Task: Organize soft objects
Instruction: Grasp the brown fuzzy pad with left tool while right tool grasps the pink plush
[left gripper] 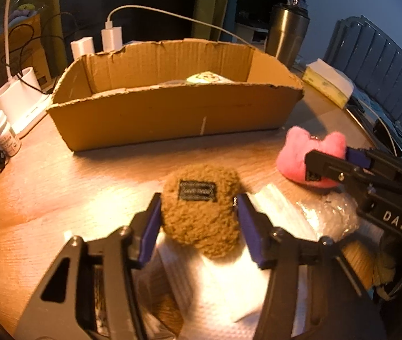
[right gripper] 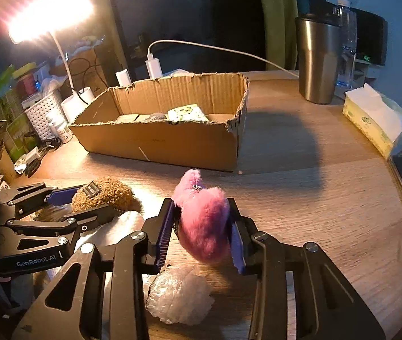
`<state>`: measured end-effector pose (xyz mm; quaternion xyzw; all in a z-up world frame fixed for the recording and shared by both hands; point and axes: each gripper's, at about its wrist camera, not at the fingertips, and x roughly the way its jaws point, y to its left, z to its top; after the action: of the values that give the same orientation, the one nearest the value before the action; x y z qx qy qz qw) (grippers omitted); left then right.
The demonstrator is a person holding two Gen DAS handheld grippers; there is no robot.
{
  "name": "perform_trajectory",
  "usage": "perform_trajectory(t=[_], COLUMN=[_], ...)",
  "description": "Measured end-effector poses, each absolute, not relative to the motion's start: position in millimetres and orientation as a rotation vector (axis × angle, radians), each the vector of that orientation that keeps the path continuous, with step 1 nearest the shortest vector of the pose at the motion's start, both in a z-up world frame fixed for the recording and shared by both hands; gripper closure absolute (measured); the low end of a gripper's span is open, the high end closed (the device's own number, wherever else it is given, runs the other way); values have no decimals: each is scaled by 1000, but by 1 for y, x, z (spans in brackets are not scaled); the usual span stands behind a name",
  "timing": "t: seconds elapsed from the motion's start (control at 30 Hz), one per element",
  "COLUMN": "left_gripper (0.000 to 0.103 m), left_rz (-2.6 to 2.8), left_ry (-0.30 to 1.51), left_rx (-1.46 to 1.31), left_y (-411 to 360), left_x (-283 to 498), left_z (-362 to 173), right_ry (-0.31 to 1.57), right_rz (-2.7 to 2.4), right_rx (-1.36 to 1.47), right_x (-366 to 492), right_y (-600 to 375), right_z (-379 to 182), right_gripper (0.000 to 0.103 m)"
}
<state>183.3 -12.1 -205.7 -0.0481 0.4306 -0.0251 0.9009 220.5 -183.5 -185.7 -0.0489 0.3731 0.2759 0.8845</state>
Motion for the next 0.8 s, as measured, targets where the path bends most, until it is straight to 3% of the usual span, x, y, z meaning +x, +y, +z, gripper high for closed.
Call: perform_trajectory(t=[0.4, 0.8], left_gripper=[55, 55], left_rz=[-85, -77], left_ry=[812, 724], left_rx=[-113, -134], left_y=[-10, 5], left_x=[169, 153], left_z=[-185, -156], right_ry=[731, 665], right_rz=[549, 527], right_rx=[-145, -171], right_x=[210, 200], right_y=[-180, -177], right_z=[-175, -148], right_gripper=[79, 79])
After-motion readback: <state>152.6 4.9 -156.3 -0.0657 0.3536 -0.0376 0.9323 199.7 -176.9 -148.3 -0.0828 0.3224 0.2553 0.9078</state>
